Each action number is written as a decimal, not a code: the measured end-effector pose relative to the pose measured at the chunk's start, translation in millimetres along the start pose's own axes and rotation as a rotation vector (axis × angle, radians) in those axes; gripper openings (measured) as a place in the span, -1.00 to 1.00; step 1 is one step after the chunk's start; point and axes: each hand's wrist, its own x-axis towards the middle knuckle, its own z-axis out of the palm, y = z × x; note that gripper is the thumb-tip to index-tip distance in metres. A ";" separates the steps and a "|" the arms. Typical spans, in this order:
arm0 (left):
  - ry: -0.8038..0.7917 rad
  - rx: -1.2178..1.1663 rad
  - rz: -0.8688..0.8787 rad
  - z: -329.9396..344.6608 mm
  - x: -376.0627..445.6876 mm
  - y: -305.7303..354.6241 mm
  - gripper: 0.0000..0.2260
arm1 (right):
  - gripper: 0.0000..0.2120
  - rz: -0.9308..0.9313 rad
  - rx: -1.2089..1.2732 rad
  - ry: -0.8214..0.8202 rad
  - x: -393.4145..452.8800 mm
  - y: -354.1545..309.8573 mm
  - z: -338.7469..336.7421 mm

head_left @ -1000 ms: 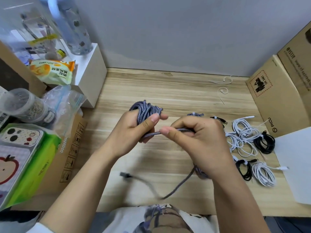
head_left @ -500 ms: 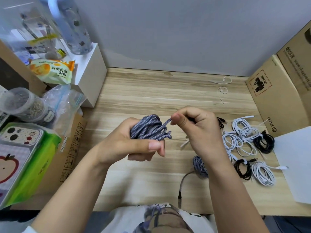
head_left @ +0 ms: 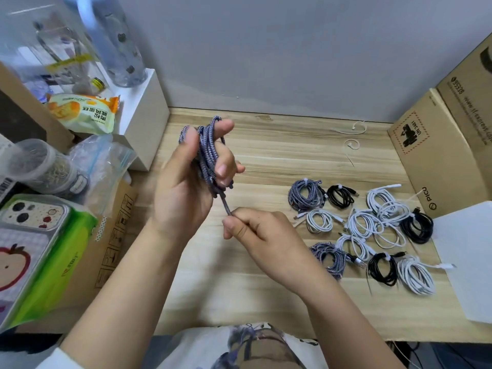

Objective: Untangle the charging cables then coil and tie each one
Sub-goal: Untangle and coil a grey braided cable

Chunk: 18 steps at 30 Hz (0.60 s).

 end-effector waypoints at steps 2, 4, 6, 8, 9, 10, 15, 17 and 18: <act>0.083 0.213 0.005 -0.3 -0.8 -4.8 -0.69 | -0.68 -0.040 -0.064 0.006 -3.1 -4.8 -0.4; 0.076 0.420 -0.007 -1.0 -4.2 -9.4 -0.68 | -0.60 -0.076 -0.142 0.030 -4.8 -8.6 -1.9; 0.056 0.573 -0.023 -3.0 -8.2 -12.9 -0.68 | -0.55 -0.115 -0.172 0.074 -5.8 -9.9 -4.6; 0.048 0.664 -0.010 -4.2 -12.4 -14.6 -0.69 | -0.56 -0.146 -0.157 0.134 -7.5 -10.9 -8.5; 0.032 0.691 -0.009 -4.6 -14.4 -15.4 -0.68 | -0.58 -0.159 -0.140 0.166 -8.3 -11.8 -11.2; 0.010 0.713 -0.015 -5.7 -16.1 -15.8 -0.67 | -0.62 -0.177 -0.123 0.197 -8.6 -12.9 -14.2; -0.285 0.551 -0.306 -23.0 -20.7 -10.1 -0.51 | -0.78 -0.288 -0.095 0.367 -6.0 -11.8 -36.0; -0.482 0.255 -0.488 -28.8 -21.8 -6.9 -0.50 | -0.81 -0.285 -0.015 0.416 -3.5 -8.5 -40.1; -0.573 0.107 -0.535 -31.0 -22.2 -6.6 -0.53 | -0.82 -0.274 0.048 0.415 -2.1 -6.5 -40.4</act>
